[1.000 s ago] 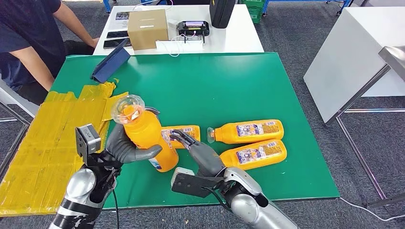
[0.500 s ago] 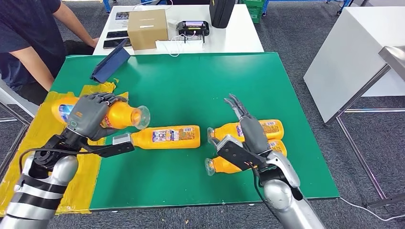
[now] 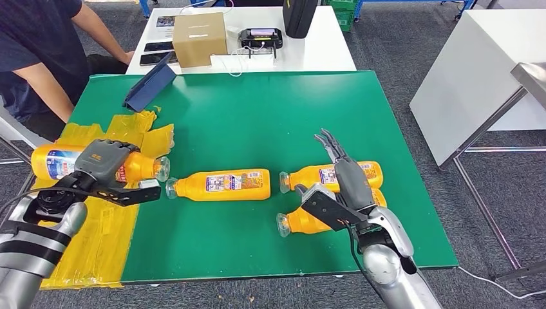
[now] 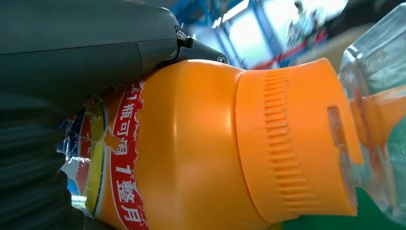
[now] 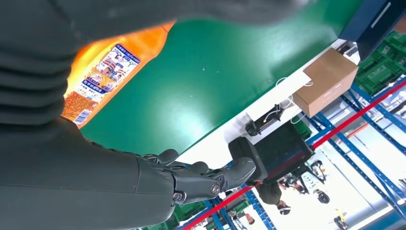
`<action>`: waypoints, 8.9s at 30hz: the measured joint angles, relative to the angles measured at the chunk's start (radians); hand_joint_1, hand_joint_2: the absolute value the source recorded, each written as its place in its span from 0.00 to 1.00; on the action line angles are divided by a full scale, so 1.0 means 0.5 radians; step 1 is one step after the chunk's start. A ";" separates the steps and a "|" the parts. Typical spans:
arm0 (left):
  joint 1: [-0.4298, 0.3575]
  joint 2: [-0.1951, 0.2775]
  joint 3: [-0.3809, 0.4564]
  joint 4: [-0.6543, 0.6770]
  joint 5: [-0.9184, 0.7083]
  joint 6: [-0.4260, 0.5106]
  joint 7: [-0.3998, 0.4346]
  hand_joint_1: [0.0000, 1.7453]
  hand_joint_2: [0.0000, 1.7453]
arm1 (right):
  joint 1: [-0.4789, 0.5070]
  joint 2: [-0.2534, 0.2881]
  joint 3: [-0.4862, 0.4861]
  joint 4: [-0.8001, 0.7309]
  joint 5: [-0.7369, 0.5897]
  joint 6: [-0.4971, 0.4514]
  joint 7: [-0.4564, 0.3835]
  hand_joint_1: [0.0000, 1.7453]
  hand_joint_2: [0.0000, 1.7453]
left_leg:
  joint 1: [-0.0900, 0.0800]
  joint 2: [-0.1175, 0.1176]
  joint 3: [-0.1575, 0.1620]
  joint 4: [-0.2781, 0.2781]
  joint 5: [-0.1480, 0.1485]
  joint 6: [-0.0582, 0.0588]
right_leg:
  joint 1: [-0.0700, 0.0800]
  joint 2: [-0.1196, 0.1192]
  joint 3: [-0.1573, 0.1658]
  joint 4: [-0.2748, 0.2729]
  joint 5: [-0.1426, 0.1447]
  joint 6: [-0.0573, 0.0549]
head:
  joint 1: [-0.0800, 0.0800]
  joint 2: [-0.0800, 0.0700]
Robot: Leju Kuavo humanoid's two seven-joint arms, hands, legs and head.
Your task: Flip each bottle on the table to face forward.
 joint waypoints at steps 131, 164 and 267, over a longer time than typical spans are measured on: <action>-0.045 -0.924 0.223 -0.378 2.542 -0.680 -0.361 0.00 0.00 | -1.205 0.643 1.087 2.538 1.058 0.410 0.131 0.00 1.00 | 0.002 0.002 0.043 -0.001 0.004 -0.005 | 0.000 0.003 0.015 0.001 0.006 -0.013 | -0.001 0.000; 0.501 -0.810 0.533 -0.792 2.503 -0.682 -0.490 0.00 0.00 | -0.633 0.156 0.201 -0.168 0.115 -0.059 -0.035 0.00 1.00 | 0.001 -0.002 -0.015 0.000 0.018 -0.004 | 0.002 -0.002 -0.017 0.005 0.018 -0.011 | 0.000 0.000; 0.204 -1.000 0.710 -0.660 2.614 0.402 -0.295 0.00 0.50 | -0.482 0.632 0.045 1.346 -0.424 -0.378 0.019 1.00 1.00 | 0.001 -0.002 -0.024 0.000 0.023 -0.005 | 0.003 -0.001 -0.028 0.008 0.019 -0.011 | 0.000 0.000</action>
